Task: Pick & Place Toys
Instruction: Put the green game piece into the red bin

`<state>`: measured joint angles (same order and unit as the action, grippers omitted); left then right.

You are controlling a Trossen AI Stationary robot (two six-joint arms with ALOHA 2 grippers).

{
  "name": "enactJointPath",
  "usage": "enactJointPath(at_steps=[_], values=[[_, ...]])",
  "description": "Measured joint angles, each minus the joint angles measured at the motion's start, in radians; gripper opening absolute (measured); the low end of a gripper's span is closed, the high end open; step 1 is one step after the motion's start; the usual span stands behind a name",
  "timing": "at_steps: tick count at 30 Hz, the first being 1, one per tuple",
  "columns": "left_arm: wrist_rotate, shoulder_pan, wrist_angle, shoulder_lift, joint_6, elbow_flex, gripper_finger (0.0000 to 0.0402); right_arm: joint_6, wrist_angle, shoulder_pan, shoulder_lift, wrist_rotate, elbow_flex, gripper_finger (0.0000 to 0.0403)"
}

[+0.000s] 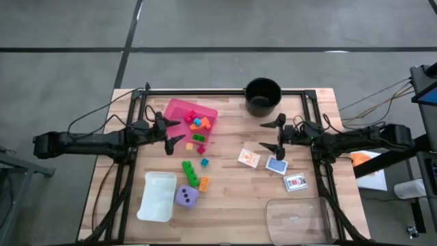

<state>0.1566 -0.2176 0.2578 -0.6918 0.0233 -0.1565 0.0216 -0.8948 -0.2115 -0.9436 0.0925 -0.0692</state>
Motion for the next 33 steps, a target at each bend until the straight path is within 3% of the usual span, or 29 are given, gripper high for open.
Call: enactJointPath(at_steps=[5, 10, 18, 33], values=[[-0.088, 0.011, -0.052, 0.000, 0.027, -0.032, 0.0315, -0.007, 0.006, 0.000, 0.008, -0.018, 0.013, 0.0378], [-0.101, 0.087, -0.087, -0.017, 0.053, -0.076, 0.0316, -0.007, 0.009, 0.000, 0.002, -0.018, 0.013, 0.0378], [-0.065, 0.209, -0.204, -0.225, 0.082, -0.198, 0.0316, -0.007, 0.045, 0.000, -0.035, -0.018, 0.014, 0.0378], [-0.049, 0.291, -0.821, -0.606, -0.125, -0.660, 0.0316, -0.015, 0.043, 0.000, -0.096, 0.025, 0.025, 0.0378]])
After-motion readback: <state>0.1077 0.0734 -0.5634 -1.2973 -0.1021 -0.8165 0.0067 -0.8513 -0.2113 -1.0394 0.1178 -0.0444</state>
